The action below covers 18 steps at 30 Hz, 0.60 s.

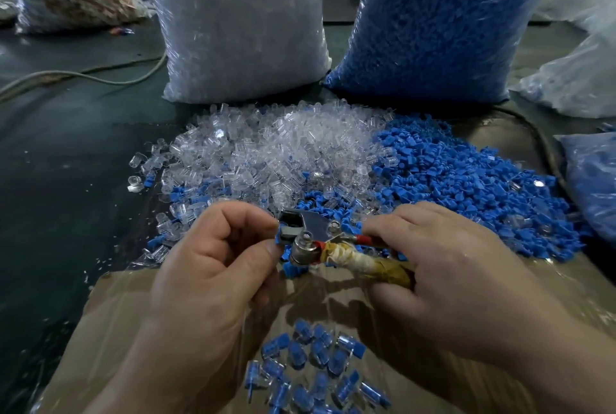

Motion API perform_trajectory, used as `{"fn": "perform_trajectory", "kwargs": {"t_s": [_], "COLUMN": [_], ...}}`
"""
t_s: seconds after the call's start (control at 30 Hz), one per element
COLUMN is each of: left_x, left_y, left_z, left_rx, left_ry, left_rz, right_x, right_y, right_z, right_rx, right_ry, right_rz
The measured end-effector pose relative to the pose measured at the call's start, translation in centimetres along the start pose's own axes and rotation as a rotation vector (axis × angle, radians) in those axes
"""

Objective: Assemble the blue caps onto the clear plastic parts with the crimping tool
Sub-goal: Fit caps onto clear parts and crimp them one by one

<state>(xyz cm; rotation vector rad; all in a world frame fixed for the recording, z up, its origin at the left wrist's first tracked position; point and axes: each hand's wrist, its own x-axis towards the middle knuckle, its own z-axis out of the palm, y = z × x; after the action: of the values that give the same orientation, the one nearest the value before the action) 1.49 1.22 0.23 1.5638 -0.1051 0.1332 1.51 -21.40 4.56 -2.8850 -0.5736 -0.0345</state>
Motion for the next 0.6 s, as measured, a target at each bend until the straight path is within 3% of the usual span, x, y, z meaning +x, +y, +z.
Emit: {"fn": "perform_trajectory", "kwargs": {"t_s": [0.33,0.47,0.6], "left_x": [0.1,-0.1,-0.5], "left_y": [0.1,0.5,0.3], "left_z": [-0.2,0.3,1.3], "left_rx": [0.076,0.105,0.171], "left_ry": [0.098,-0.003,-0.038], "left_rz": [-0.023,-0.159,-0.191], "right_x": [0.0,1.0,2.0], "right_y": [1.0,1.8,1.6], "right_z": [-0.2,0.7,1.2], "right_rx": [-0.008,-0.142,-0.193], "right_ry": [0.030,0.085,0.022], "right_rz": [0.088,0.226,0.247]}}
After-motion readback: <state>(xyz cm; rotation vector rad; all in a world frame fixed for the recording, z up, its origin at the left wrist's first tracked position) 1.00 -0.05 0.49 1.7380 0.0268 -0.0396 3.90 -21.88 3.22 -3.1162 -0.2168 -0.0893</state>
